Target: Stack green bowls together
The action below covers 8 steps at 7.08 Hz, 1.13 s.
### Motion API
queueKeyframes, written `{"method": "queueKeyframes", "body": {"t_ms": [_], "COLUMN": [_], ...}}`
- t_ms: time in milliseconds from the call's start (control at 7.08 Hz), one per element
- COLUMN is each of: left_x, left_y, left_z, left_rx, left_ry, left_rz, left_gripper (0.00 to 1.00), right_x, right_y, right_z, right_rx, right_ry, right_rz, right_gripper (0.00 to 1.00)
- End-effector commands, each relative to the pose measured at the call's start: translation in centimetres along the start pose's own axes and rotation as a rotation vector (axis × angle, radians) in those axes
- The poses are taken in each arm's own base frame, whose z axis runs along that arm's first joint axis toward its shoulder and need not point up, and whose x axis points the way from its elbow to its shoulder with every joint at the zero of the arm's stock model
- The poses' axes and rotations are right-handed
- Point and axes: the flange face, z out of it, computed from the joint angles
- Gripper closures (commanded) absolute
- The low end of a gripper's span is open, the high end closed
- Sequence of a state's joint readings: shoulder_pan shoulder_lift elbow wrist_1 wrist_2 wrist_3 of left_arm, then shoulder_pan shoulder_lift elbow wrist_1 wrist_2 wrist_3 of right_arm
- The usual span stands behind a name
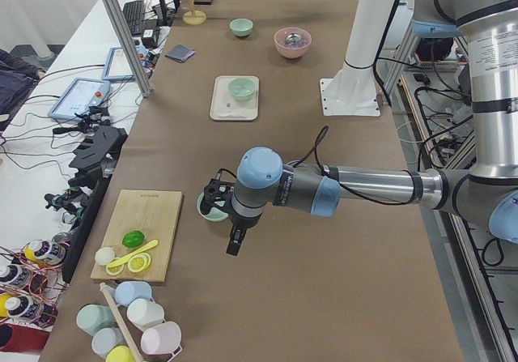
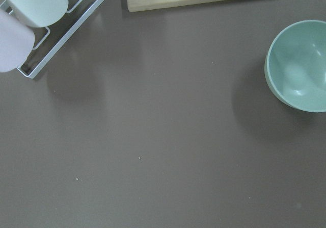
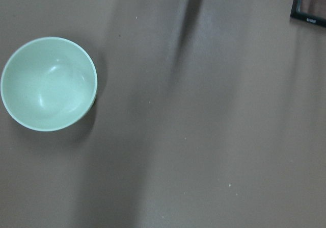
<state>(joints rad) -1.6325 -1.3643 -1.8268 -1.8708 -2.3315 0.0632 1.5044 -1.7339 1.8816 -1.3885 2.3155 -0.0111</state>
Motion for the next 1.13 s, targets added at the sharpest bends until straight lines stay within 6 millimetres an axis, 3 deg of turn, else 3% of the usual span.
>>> {"method": "queueKeyframes", "body": {"t_ms": [0,141,283,424,565,707,848,989], "left_x": [-0.1,-1.0,-0.7,1.7,6.2,5.1,6.2,6.2], "left_y": [-3.9,-5.0,-6.3,-7.4,-9.2,-10.0,-10.3,-10.5], "left_z": [-0.9,0.7,2.9,5.1,11.0,14.8,18.2,19.7], "left_rx": [0.216,0.206,0.179,0.171,0.077,0.022,-0.032,-0.057], "left_ry": [-0.087,-0.07,-0.047,-0.013,0.046,0.053,0.066,0.063], "left_rz": [0.172,0.125,0.139,0.169,0.154,-0.059,-0.103,-0.122], "left_gripper": [0.01,0.01,0.01,0.01,0.01,0.01,0.01,0.02], "right_x": [-3.0,-6.5,-8.8,-10.8,-11.1,-11.0,-10.8,-11.4], "right_y": [-3.6,-5.9,-7.3,-8.0,-8.2,-7.9,-7.4,-7.6], "right_z": [-1.3,-0.1,0.7,3.1,5.6,6.6,7.3,7.7], "right_rx": [0.092,0.115,0.112,0.08,0.049,0.037,0.018,0.014], "right_ry": [-0.043,-0.068,-0.09,-0.075,-0.044,-0.04,-0.041,-0.046], "right_rz": [0.035,0.061,0.057,0.032,0.046,0.049,0.115,0.144], "right_gripper": [0.0,0.0,0.0,0.0,0.0,0.0,0.0,0.0]}}
